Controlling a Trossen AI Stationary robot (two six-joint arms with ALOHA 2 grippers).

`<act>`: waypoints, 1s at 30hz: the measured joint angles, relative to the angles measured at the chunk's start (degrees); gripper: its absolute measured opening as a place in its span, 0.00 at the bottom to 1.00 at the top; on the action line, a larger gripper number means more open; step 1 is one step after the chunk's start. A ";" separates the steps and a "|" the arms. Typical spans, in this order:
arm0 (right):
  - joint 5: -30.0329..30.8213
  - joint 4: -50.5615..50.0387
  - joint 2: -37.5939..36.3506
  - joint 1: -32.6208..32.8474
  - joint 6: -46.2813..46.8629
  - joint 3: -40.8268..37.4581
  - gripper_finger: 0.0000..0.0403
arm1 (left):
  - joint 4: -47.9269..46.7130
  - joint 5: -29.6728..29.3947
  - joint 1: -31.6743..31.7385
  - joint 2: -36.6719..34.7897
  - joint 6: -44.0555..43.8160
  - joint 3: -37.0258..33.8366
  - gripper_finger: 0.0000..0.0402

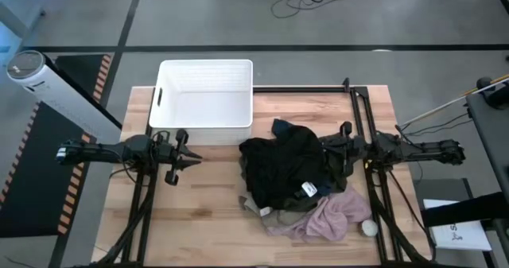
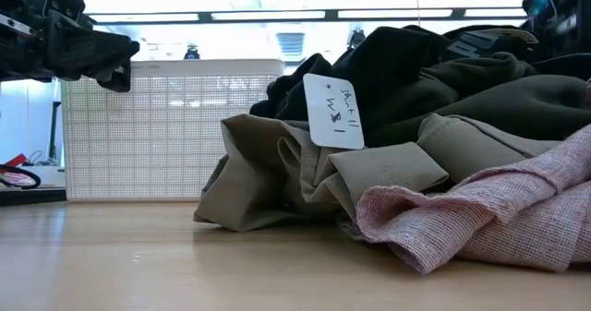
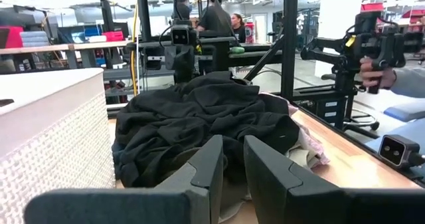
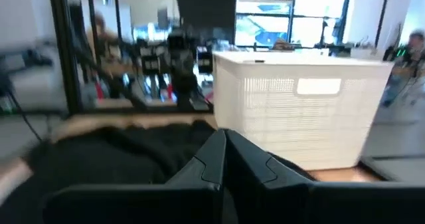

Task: Sort clothes
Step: Put the black shirt into the white bin

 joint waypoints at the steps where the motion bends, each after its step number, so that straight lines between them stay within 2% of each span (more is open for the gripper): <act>1: 0.01 0.79 -0.02 0.00 2.55 0.00 0.00 | 0.29 -0.01 -0.01 0.01 -0.02 0.00 0.12; 11: 0.01 11.36 0.00 0.00 10.78 0.00 0.00 | 1.59 0.00 -0.02 0.74 -0.07 0.00 0.12; 16: -1.26 13.16 0.02 0.00 8.87 0.11 0.00 | 1.58 0.00 0.00 1.51 0.07 0.00 0.12; 23: -4.84 9.98 4.72 0.00 8.19 6.02 0.00 | 2.06 0.00 -0.01 1.93 -0.22 0.00 0.12; 30: -7.54 -5.82 16.76 0.02 9.92 18.98 0.00 | 2.29 0.00 -0.02 2.14 -2.61 0.00 0.12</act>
